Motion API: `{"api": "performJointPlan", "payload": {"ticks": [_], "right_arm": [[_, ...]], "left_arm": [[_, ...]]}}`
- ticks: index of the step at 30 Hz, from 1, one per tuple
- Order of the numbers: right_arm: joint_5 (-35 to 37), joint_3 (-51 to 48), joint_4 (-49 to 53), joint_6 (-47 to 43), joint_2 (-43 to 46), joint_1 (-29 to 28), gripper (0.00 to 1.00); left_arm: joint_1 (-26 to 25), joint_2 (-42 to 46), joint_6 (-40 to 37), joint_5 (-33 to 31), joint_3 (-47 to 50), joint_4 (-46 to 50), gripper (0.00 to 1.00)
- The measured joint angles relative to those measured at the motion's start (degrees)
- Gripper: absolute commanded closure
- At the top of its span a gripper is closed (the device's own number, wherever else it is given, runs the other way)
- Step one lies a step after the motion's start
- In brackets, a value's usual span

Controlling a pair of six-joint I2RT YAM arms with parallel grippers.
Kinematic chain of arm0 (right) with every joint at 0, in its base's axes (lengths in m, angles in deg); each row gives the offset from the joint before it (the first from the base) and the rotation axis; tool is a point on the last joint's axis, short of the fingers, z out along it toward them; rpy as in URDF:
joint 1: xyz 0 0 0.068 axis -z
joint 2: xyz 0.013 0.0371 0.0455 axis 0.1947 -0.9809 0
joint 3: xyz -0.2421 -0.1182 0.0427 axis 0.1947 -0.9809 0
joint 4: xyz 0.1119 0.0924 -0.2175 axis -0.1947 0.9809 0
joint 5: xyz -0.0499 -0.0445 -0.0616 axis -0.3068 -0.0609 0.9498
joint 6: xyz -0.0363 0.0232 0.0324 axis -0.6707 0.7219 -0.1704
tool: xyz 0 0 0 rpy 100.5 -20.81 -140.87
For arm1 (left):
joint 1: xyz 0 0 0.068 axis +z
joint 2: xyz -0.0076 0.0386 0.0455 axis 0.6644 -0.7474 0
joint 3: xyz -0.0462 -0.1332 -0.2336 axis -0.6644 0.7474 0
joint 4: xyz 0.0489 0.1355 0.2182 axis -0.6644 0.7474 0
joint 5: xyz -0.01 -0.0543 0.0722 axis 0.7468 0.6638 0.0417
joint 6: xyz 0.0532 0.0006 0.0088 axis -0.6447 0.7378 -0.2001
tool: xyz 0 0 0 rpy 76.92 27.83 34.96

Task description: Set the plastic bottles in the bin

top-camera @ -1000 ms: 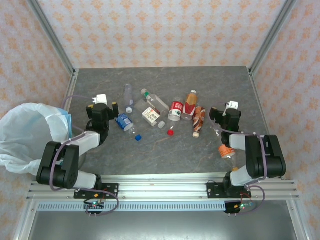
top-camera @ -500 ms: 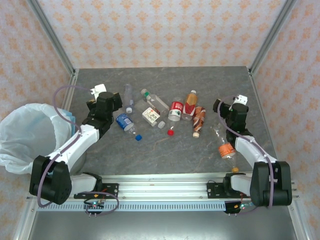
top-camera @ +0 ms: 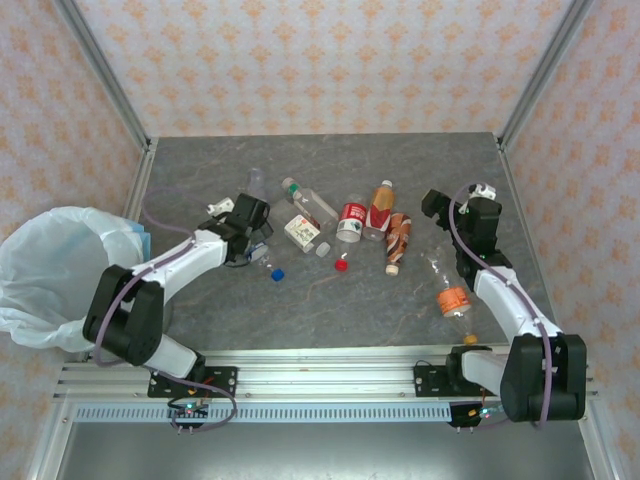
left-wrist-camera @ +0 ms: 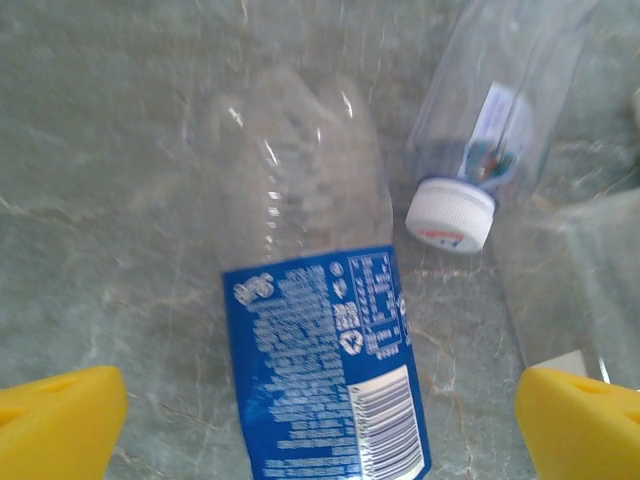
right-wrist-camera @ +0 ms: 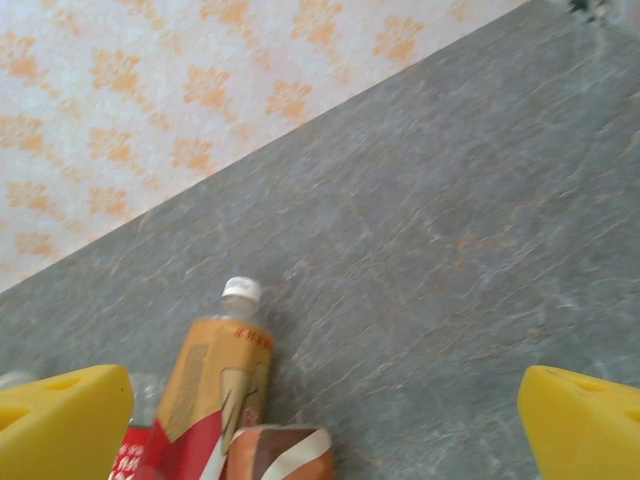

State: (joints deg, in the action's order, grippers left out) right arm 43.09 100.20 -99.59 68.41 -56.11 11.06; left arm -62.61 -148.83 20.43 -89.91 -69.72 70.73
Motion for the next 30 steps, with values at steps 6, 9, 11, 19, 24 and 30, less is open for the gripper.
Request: {"api": "performJointPlan", "payload": {"ticks": [6, 9, 11, 19, 24, 30], "right_arm": [[-6.8, 1.7, 2.9, 0.1, -0.6, 0.0, 0.01], [-8.6, 1.7, 3.6, 0.4, -0.6, 0.0, 0.01], [-9.4, 1.7, 4.0, 0.5, -0.5, 0.0, 0.01], [-11.3, 2.2, 7.2, -0.5, 1.2, -0.9, 0.01], [-12.1, 3.1, 9.5, -1.9, 1.6, -2.8, 0.01], [-12.0, 3.3, 10.3, -2.8, 1.6, -5.6, 0.01]], "left_arm": [[0.0, -5.0, 3.3, 0.9, -1.2, 0.8, 0.0], [0.0, -7.5, 3.3, 1.5, -1.9, 0.8, 0.0], [0.0, -8.6, 3.3, 1.9, -2.3, 0.6, 0.02], [0.0, -11.7, 3.2, 2.7, -2.4, -2.0, 0.11], [0.0, -13.7, 3.0, 3.0, -2.3, -2.8, 0.23], [0.0, -13.6, 2.0, 3.0, -2.0, -4.3, 0.44]]}}
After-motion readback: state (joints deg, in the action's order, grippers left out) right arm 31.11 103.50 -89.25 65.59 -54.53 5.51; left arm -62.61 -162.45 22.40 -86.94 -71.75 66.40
